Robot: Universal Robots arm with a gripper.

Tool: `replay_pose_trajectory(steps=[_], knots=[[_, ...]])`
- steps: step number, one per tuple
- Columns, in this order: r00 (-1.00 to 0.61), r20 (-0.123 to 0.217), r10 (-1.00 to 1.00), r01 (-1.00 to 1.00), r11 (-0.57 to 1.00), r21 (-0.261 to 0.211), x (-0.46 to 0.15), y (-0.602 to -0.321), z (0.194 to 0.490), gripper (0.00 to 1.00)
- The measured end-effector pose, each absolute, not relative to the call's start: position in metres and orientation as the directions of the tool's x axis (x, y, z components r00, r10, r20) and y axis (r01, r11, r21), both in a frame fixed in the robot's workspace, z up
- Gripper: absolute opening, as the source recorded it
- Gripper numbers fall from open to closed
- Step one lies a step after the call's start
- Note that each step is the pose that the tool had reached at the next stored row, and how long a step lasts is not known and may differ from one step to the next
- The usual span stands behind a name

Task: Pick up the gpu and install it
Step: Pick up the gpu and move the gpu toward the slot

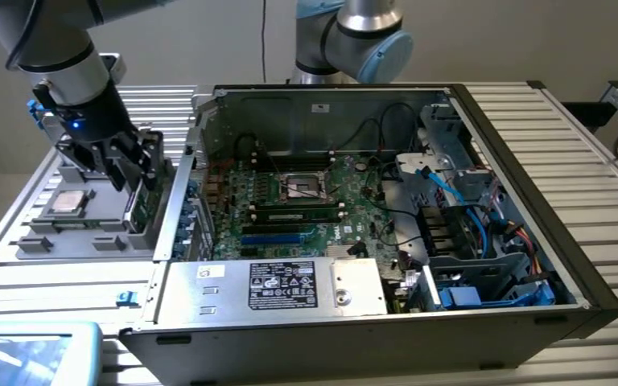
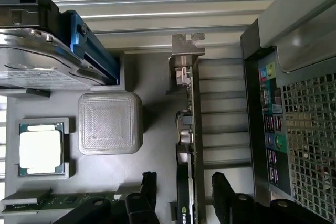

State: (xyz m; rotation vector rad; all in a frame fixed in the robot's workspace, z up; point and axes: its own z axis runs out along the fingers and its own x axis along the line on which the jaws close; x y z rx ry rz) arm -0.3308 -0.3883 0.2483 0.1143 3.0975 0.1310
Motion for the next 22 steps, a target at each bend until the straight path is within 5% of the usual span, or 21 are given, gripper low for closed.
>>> replay_pose_trajectory(steps=[22], knots=[[-0.996, -0.052, 0.075, 0.070, 0.993, 0.098, -0.330, -0.389, 0.228, 0.55]])
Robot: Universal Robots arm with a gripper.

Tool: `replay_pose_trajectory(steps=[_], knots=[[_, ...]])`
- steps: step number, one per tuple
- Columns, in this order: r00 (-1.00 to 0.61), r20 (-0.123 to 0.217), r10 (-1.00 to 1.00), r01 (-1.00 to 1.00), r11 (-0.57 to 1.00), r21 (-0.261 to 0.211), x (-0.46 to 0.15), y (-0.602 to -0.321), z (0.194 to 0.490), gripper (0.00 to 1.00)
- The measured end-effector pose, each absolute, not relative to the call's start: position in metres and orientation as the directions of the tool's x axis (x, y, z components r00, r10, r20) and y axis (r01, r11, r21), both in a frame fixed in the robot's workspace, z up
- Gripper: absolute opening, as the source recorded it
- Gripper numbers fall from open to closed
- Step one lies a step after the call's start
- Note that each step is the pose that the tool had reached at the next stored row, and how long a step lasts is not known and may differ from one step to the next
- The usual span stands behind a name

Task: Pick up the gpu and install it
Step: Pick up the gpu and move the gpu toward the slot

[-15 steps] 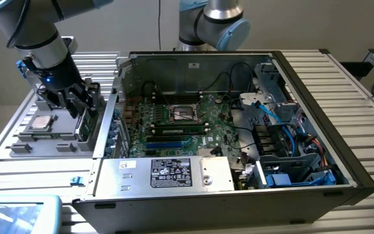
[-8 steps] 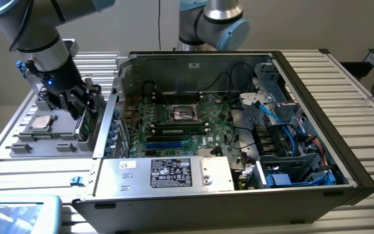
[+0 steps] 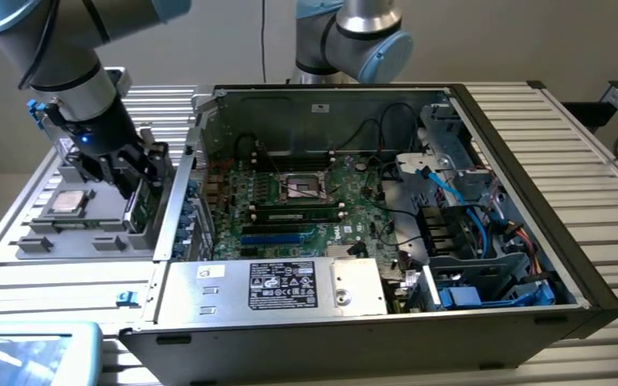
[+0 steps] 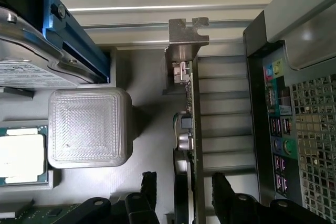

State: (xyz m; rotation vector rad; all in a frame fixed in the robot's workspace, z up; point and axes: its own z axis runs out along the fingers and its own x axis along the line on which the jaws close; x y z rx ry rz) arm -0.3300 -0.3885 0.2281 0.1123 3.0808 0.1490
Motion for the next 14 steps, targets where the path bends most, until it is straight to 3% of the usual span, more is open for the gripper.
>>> replay_pose_trajectory(steps=[14], knots=[[-0.997, -0.050, 0.060, 0.054, 0.992, 0.111, -0.3286, -0.3885, 0.2234, 0.55]])
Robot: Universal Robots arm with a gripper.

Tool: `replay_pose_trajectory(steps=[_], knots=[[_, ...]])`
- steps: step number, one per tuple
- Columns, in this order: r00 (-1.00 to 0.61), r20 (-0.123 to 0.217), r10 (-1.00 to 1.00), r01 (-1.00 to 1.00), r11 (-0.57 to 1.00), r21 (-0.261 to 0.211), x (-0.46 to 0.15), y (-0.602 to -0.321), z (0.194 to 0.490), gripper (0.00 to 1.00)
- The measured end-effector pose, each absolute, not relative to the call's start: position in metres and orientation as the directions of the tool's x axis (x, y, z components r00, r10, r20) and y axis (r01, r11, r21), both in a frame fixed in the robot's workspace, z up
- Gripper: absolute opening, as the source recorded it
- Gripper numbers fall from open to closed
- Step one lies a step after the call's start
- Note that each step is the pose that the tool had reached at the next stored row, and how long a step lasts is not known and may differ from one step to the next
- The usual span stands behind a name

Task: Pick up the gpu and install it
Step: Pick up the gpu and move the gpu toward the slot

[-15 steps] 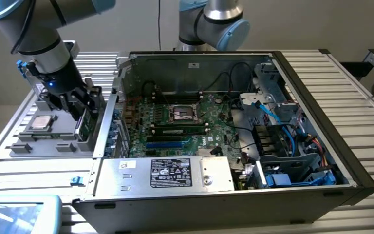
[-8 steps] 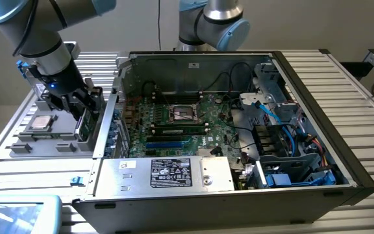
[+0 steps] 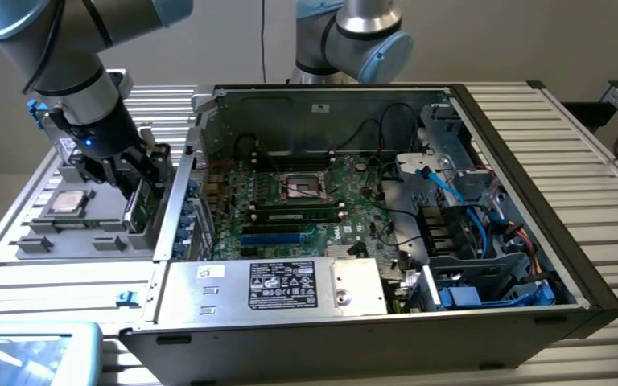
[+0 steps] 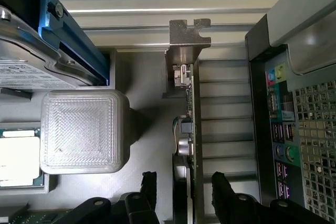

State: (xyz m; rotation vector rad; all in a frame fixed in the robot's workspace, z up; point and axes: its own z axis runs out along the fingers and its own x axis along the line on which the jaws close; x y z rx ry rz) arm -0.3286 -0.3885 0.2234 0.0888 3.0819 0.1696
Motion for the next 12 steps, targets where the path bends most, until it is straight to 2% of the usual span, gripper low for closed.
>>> replay_pose_trajectory(steps=[7, 9, 10, 11, 12], knots=[[-0.997, -0.050, 0.060, 0.054, 0.992, 0.111, -0.3286, -0.3885, 0.2226, 0.53], [-0.997, -0.050, 0.060, 0.054, 0.992, 0.111, -0.3285, -0.3885, 0.2225, 0.40], [-0.997, -0.050, 0.060, 0.054, 0.992, 0.111, -0.3285, -0.3885, 0.2225, 0.40], [-0.997, -0.050, 0.060, 0.054, 0.992, 0.111, -0.3286, -0.3885, 0.2226, 0.29], [-0.997, -0.050, 0.060, 0.054, 0.992, 0.111, -0.3286, -0.3885, 0.2226, 0.29]])
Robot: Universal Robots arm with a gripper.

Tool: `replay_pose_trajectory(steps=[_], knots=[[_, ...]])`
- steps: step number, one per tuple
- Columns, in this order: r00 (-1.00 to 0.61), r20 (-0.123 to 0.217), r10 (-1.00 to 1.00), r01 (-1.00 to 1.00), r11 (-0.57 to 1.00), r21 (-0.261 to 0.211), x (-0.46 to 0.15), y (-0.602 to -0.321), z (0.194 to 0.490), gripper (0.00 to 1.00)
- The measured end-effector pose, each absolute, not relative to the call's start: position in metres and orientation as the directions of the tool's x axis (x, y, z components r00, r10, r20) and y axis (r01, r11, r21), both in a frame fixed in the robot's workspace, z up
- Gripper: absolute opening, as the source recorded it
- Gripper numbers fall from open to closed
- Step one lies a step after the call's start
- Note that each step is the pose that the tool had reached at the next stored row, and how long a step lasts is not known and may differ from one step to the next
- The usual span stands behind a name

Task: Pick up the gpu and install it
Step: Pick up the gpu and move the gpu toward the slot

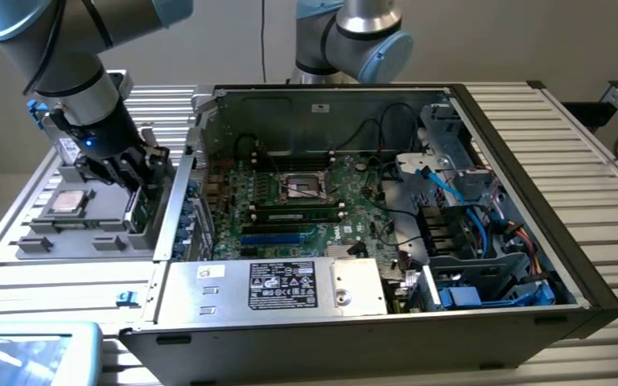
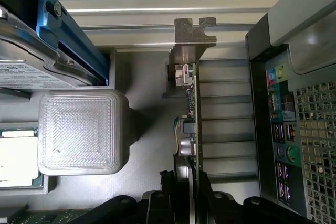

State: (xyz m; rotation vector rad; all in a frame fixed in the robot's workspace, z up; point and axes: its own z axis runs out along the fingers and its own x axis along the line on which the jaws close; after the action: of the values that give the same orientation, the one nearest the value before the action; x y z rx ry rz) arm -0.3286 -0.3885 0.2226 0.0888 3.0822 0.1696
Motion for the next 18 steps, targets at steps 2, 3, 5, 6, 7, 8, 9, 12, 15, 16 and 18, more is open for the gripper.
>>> replay_pose_trajectory(steps=[2, 3, 5, 6, 7, 8, 9, 12, 15, 16, 18], knots=[[-0.997, -0.050, 0.060, 0.054, 0.992, 0.111, -0.329, -0.388, 0.223, 0.28], [-0.997, -0.050, 0.060, 0.054, 0.992, 0.111, -0.329, -0.388, 0.223, 0.28], [-0.997, -0.050, 0.060, 0.054, 0.992, 0.111, -0.329, -0.388, 0.223, 0.28], [-0.997, -0.050, 0.060, 0.054, 0.992, 0.111, -0.329, -0.388, 0.223, 0.28], [-0.997, -0.050, 0.060, 0.054, 0.992, 0.111, -0.329, -0.388, 0.223, 0.28], [-0.997, -0.050, 0.060, 0.054, 0.992, 0.111, -0.329, -0.388, 0.223, 0.28], [-0.997, -0.051, 0.060, 0.054, 0.992, 0.111, -0.329, -0.389, 0.223, 0.28], [-0.997, -0.051, 0.060, 0.054, 0.992, 0.111, -0.329, -0.388, 0.236, 0.28], [-0.997, -0.051, 0.060, 0.054, 0.992, 0.111, -0.329, -0.388, 0.249, 0.28], [-0.997, -0.051, 0.060, 0.054, 0.992, 0.111, -0.329, -0.388, 0.254, 0.28], [-0.997, -0.051, 0.060, 0.054, 0.992, 0.111, -0.329, -0.389, 0.263, 0.28]])
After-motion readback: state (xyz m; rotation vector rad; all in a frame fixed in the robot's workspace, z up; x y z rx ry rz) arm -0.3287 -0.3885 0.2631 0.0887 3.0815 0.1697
